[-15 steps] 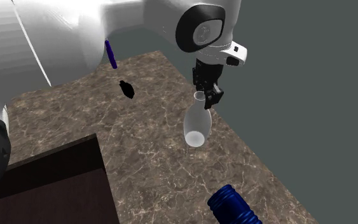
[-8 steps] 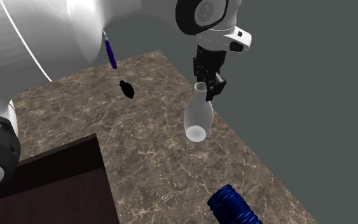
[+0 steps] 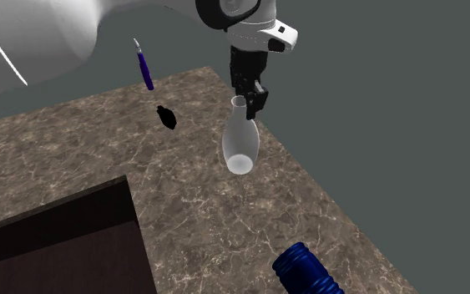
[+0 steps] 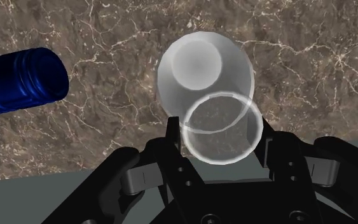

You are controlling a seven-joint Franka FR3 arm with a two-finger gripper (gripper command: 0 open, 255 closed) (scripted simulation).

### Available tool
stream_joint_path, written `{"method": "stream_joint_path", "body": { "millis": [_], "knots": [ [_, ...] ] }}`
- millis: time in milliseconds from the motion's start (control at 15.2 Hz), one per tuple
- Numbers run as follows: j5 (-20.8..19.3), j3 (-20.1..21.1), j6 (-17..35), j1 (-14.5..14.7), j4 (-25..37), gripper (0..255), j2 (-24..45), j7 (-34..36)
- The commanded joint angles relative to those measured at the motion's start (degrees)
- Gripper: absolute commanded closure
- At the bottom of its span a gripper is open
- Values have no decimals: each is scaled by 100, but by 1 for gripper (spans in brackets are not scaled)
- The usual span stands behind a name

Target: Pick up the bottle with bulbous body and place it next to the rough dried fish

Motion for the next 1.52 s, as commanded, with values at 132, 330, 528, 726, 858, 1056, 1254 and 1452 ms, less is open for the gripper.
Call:
{"method": "stream_joint_path", "body": {
  "millis": [132, 330, 528, 726, 858, 1056, 1254, 1452],
  "knots": [
    [29, 143, 250, 257, -721, 255, -480, 442],
    [41, 262, 366, 458, -1075, 255, -722, 776],
    [47, 388, 450, 668, -1338, 255, -903, 1122],
    [45, 522, 509, 886, -1521, 255, -1029, 1480],
    [37, 614, 536, 1035, -1600, 255, -1083, 1724],
    [14, 754, 558, 1266, -1659, 255, -1119, 2099],
    [-24, 896, 559, 1509, -1647, 255, -1101, 2483],
    [-83, 1036, 540, 1764, -1562, 255, -1027, 2875]
  ]
}}
